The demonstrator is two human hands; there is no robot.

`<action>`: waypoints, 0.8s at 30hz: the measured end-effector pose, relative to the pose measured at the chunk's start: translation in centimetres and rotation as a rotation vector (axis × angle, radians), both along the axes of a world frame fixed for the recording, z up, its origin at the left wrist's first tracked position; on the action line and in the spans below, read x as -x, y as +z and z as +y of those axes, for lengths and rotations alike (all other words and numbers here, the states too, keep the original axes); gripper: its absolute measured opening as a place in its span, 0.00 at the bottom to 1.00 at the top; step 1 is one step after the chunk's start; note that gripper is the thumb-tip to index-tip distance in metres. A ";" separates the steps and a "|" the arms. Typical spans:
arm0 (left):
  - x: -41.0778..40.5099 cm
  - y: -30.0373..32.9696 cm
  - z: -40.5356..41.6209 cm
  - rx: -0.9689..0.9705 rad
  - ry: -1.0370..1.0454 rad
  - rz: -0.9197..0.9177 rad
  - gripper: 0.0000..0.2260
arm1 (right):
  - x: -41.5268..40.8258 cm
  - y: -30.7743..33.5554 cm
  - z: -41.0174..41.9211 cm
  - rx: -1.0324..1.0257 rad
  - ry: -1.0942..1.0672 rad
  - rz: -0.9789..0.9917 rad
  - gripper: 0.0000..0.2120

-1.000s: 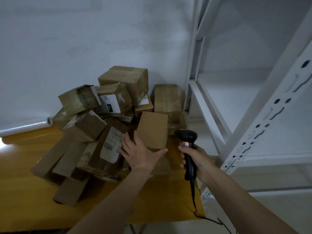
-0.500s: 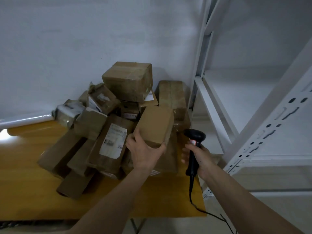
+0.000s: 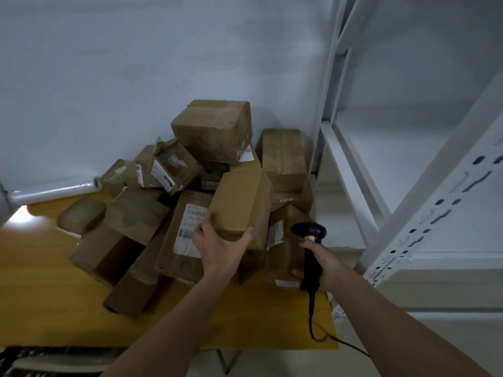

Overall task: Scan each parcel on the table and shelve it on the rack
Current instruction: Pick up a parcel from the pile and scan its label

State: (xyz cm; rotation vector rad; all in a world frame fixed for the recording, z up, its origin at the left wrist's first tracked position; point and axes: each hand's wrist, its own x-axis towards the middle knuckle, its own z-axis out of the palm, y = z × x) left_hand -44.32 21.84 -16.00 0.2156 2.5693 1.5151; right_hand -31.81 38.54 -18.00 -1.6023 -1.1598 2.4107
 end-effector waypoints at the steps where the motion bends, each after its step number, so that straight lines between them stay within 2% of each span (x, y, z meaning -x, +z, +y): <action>1: 0.0 0.0 -0.1 0.001 0.003 0.001 0.45 | 0.1 -0.3 -0.1 0.008 0.000 0.005 0.10; 8: 0.0 0.3 -0.3 -0.025 -0.015 -0.012 0.44 | 0.2 -1.0 0.6 -0.038 -0.037 0.020 0.08; 13: -0.3 0.0 -0.4 -0.047 -0.025 -0.020 0.42 | 0.2 -1.7 1.6 -0.143 0.017 -0.011 0.17; 17: -0.5 -0.2 -0.4 -0.085 -0.035 -0.045 0.41 | -0.3 -2.4 2.4 -0.242 0.080 -0.044 0.17; 24: -0.7 -0.2 -0.6 -0.145 -0.033 -0.132 0.39 | -0.3 -3.6 2.6 -0.142 0.027 -0.016 0.18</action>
